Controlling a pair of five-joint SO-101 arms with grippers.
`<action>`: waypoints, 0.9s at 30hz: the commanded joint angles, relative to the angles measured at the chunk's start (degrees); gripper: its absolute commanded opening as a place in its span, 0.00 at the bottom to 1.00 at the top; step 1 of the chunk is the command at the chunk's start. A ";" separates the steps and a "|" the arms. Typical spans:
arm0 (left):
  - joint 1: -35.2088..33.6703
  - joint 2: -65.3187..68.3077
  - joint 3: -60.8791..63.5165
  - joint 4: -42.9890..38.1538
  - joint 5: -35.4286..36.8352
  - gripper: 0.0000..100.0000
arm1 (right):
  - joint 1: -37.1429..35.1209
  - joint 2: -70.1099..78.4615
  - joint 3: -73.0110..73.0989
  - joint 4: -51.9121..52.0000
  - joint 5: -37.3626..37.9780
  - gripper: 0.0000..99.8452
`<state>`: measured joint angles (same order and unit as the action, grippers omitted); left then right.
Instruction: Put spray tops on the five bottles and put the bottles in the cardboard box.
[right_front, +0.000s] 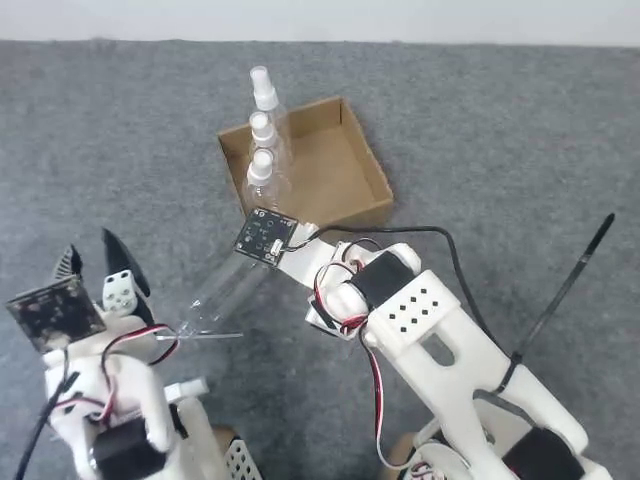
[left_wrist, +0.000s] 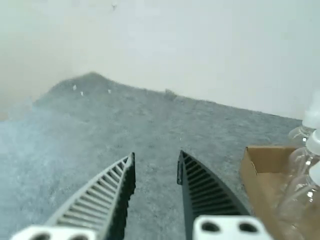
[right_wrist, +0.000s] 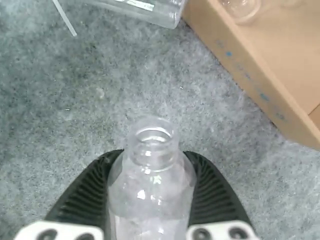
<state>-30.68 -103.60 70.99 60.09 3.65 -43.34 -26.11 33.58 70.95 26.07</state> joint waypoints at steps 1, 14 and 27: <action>0.35 -0.44 -6.29 1.93 -4.04 0.13 | 0.84 -3.38 -0.70 -1.01 -0.18 0.01; 0.35 23.56 -19.65 7.65 -6.42 0.13 | 0.92 -2.95 0.53 -3.74 0.00 0.01; 0.53 40.62 -20.97 7.91 -8.88 0.17 | 4.44 -2.95 0.44 -5.05 0.97 0.01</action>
<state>-30.51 -69.14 53.41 67.82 -2.51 -39.74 -26.11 34.81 66.81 26.15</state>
